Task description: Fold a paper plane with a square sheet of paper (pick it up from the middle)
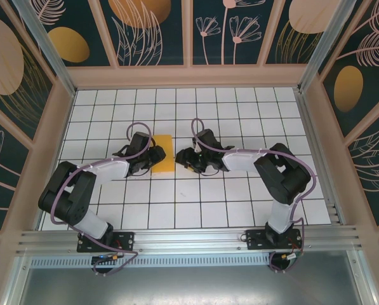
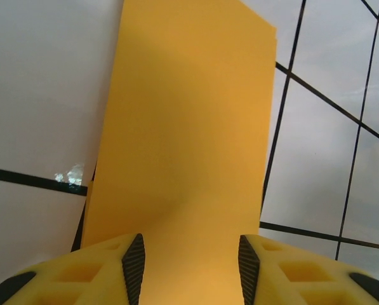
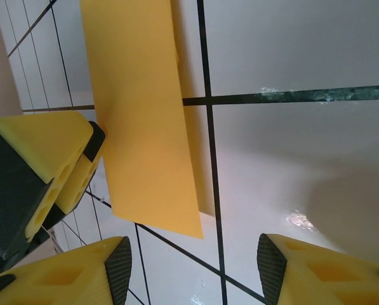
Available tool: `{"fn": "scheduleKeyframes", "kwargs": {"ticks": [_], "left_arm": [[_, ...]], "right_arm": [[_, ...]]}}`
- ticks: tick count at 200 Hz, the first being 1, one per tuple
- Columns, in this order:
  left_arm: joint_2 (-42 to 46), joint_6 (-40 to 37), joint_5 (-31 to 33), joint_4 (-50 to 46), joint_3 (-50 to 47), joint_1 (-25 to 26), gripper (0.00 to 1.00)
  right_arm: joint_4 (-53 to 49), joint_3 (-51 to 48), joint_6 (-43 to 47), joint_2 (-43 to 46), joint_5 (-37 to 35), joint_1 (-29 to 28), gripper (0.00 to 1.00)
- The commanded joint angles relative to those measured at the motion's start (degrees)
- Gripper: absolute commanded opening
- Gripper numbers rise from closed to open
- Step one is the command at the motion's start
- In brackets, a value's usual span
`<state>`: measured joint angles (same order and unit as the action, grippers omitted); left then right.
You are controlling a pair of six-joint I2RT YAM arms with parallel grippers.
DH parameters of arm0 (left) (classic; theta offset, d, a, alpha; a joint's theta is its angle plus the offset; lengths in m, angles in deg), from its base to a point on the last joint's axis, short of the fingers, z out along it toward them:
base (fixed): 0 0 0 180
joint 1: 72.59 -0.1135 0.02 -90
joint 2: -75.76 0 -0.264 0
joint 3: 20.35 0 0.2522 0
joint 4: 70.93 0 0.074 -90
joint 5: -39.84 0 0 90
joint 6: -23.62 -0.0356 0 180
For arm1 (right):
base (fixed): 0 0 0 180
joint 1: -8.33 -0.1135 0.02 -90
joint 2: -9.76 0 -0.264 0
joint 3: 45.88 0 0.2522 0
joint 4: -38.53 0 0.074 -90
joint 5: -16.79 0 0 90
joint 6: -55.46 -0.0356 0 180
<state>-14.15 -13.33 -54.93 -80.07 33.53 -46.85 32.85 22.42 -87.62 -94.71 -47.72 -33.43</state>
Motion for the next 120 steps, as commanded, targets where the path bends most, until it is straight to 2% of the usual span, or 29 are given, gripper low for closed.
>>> {"fn": "scheduleKeyframes", "kwargs": {"ticks": [1, 24, 120], "left_arm": [[-0.3, 2.2, -0.9, 2.2, -1.8, -0.8, 0.49], [-1.1, 3.8, -1.5, 3.2, -2.9, -1.5, 0.57], [-2.3, 4.6, -2.8, 4.5, -3.6, -1.8, 0.58]], "right_arm": [[1.6, 2.3, -1.6, -1.9, 1.9, -1.0, 0.58], [1.4, 3.0, -2.2, -3.1, 2.4, -1.5, 0.58], [2.2, 6.3, -2.4, -7.1, 6.5, -2.9, 0.51]]}}
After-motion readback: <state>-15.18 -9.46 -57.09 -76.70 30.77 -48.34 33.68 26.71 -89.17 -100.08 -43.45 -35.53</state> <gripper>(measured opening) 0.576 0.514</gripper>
